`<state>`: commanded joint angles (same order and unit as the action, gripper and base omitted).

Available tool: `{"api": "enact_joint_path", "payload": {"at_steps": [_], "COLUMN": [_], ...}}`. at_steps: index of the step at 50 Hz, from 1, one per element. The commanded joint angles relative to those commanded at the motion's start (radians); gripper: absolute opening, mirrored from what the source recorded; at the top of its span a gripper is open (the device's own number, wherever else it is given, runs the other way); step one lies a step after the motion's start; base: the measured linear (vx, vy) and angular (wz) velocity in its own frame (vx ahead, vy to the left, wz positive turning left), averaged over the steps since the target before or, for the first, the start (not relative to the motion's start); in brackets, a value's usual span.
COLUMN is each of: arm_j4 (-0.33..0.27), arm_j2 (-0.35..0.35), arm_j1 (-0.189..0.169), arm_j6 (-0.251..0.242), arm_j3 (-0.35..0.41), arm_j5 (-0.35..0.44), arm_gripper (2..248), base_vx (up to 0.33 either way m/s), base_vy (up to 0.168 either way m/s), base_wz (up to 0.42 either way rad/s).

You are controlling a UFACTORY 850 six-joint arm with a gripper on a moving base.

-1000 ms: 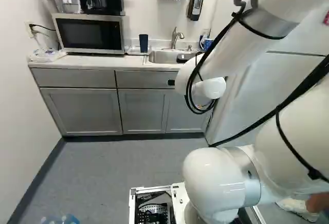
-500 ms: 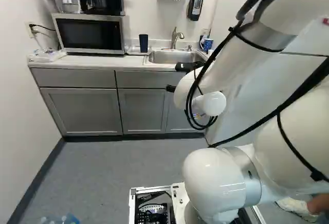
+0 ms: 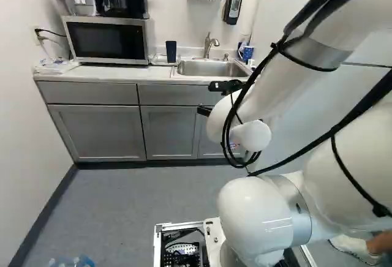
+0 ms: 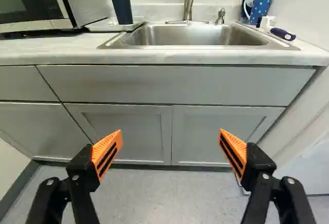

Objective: Rinse the cup and place it in the tray

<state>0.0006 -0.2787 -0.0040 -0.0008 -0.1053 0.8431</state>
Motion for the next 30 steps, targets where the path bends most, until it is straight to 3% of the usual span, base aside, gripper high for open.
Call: {"api": "enact_joint_path", "payload": {"at_steps": [30], "arm_j4": [-0.001], "arm_j2": [-0.001], "arm_j1": [0.004], "arm_j6": [0.001], "arm_j3": [0.018], "arm_j5": [0.03], "arm_gripper": [247], "base_vx": [0.0], "base_vy": [0.0], "base_wz": [0.0]}}
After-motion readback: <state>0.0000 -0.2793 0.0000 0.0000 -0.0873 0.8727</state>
